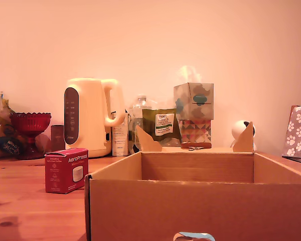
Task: Pick the red carton of coffee filters and place it in the cardboard box
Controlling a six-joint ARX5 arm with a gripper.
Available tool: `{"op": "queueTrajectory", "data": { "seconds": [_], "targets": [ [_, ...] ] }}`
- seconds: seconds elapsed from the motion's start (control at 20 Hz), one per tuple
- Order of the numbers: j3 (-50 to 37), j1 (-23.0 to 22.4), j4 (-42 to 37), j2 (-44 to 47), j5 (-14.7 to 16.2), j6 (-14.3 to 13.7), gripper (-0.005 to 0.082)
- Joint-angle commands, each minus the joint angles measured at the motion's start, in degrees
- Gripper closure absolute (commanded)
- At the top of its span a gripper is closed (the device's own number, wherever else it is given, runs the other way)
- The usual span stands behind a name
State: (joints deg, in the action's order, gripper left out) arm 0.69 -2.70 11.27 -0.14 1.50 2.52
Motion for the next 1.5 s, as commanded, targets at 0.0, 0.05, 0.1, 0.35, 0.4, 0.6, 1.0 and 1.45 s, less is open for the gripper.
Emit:
{"op": "queueTrajectory", "data": {
  "seconds": [0.0, 0.05, 0.1, 0.35, 0.4, 0.6, 1.0, 1.45],
  "targets": [
    [-0.98, -0.09, 0.46, -0.59, 2.16, 3.50, 0.0793],
    [-0.98, -0.09, 0.46, -0.59, 2.16, 3.50, 0.0793],
    [-0.98, -0.09, 0.48, -0.59, 2.16, 3.50, 0.0793],
    [-0.96, -0.09, -0.72, -0.59, 3.15, 3.50, 0.0793],
    [-0.76, -0.09, -2.16, -0.59, 3.74, 3.50, 0.0793],
    [3.80, -0.11, -3.63, -0.59, 13.64, 5.77, 0.0793],
    [7.30, -7.72, -3.69, 7.85, 18.40, 8.46, 0.0793],
    [7.32, -14.73, -17.46, 29.53, 14.32, 3.89, 0.0596]
  ]
}}
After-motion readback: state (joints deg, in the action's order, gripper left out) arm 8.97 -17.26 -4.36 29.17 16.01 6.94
